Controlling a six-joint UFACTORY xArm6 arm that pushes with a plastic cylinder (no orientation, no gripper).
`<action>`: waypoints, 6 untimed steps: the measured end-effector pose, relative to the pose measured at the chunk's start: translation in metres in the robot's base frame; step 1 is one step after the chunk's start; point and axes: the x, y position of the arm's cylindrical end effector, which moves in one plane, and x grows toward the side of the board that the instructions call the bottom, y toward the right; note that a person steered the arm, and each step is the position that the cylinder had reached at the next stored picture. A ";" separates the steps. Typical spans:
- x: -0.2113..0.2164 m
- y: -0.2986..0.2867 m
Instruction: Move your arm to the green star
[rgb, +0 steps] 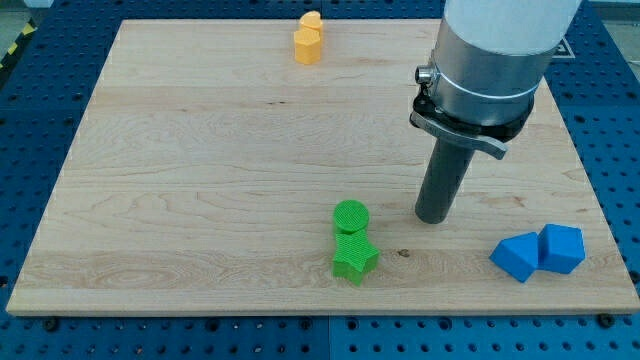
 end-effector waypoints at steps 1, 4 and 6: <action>0.000 0.000; 0.009 -0.001; 0.044 -0.015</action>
